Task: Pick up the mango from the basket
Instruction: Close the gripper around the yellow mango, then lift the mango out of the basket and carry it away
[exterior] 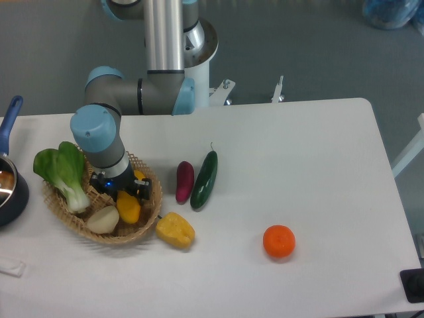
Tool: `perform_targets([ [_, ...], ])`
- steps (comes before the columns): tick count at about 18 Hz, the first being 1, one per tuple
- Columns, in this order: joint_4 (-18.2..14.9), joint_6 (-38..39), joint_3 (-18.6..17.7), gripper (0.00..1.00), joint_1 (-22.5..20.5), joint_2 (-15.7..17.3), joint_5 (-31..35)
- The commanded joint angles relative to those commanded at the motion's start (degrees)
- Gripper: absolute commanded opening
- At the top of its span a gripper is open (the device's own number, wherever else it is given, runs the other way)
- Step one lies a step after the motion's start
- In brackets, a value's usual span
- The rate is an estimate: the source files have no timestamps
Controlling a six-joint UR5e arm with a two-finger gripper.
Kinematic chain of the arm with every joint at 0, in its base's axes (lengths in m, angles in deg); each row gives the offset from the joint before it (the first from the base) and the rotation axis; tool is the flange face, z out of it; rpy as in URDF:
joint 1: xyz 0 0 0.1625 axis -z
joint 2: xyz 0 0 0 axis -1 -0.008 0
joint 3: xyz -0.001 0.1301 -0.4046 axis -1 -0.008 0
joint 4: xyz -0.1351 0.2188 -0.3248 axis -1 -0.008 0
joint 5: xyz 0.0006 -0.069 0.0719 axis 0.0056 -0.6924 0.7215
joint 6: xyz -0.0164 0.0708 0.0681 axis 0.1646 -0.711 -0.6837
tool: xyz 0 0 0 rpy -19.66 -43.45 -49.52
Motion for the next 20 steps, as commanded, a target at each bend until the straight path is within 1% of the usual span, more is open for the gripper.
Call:
perform_targets([
  [2, -0.36, -0.96, 0.0, 0.0, -1.05, 2.72, -0.54],
  [4, -0.36, -2.8, 0.26, 0.0, -2.63, 4.57, -0.54],
  [6, -0.45, -3.08, 1.31, 0.0, -4.04, 5.11, -0.36],
  [9, -0.27, -3.86, 3.68, 0.0, -8.25, 5.11, 0.77],
  [11, -0.45, -8.32, 4.83, 0.01, -11.33, 5.02, 3.14],
  [15, -0.45, -20.1, 5.18, 0.01, -20.2, 5.11, 2.98],
  [17, -0.45, -25.64, 6.23, 0.02, -23.98, 4.41, 2.45],
  [20, -0.71, -33.19, 7.56, 0.03, -28.73, 2.47, 1.75],
])
